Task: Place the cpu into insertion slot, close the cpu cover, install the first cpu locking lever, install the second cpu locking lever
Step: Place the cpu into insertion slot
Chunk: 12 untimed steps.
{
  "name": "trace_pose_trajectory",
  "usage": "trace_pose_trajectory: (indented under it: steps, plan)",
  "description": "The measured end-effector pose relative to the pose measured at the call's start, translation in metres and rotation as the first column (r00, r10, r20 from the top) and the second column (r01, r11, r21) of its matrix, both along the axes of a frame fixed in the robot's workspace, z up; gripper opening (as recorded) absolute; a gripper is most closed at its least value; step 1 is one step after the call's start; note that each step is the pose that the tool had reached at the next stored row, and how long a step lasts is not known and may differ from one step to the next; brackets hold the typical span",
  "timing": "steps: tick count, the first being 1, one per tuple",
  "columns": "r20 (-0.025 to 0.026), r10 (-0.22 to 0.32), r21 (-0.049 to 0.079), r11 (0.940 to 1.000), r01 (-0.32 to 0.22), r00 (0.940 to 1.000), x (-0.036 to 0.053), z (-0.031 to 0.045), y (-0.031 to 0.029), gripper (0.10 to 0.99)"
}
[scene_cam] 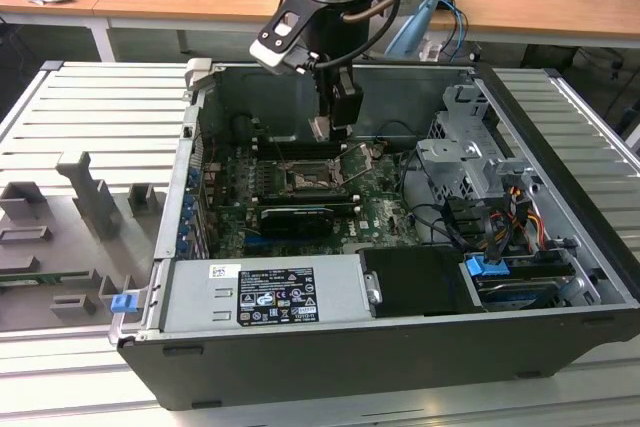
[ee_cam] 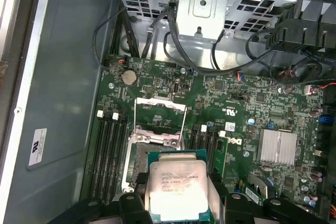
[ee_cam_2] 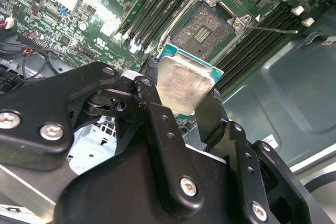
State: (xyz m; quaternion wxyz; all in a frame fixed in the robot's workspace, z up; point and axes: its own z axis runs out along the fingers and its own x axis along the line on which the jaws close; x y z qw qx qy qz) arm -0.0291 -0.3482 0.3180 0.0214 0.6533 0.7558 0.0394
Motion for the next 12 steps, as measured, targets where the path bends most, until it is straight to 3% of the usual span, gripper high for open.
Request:
trace_pose_trajectory:
  steps: [12]
  plan:
    - [0.0, -0.007, 0.0, 1.0, 0.007, 1.0, 0.0, -0.0033, 0.0, 0.529]
